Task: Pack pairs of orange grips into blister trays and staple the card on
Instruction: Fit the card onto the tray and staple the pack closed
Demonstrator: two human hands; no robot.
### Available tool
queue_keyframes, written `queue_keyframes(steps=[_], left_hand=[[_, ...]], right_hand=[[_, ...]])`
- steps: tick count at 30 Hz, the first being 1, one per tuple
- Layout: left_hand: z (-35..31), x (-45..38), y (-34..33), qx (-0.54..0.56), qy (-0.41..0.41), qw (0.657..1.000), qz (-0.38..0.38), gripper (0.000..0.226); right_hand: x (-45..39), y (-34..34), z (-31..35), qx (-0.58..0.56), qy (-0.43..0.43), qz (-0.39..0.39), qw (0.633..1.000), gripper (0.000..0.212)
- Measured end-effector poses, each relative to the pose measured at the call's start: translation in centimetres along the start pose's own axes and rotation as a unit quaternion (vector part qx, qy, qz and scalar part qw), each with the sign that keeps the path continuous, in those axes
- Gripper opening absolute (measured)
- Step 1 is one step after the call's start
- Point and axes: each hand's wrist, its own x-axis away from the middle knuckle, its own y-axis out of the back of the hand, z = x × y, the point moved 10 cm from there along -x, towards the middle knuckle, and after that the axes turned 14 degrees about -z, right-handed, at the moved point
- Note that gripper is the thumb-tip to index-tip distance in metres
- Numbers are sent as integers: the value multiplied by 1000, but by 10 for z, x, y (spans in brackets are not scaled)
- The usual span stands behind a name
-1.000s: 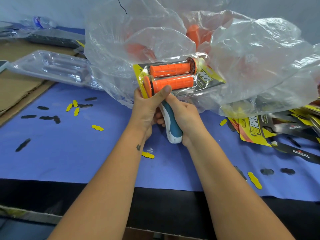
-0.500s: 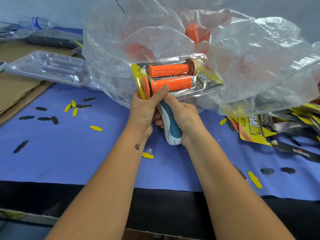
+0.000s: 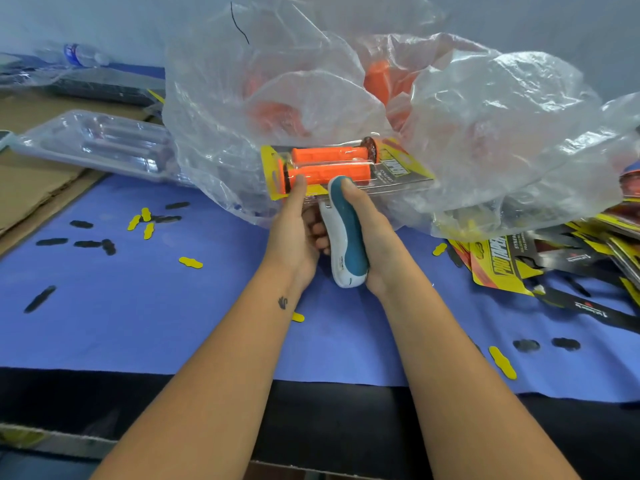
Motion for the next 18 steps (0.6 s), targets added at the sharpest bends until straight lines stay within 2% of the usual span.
queue_keyframes(steps=[4,8,13,15,18], left_hand=[[-5,-4,8,95,14,995,-26,43],[-7,-7,18,97,-12,992,-82,27],[-17,-14,37,143,-47,978,-143,17],[-28,-18,48,165,-69,970,-163,13],[-42,-21,61,159,-94,964,-189,17]], right_hand=[[-2,0,2,-6,12,9,1000,54],[-4,4,2,-9,12,-6,1000,58],[-1,9,7,67,37,1,997,51],[1,7,10,90,54,38,994,50],[13,-1,9,65,33,151,986,45]])
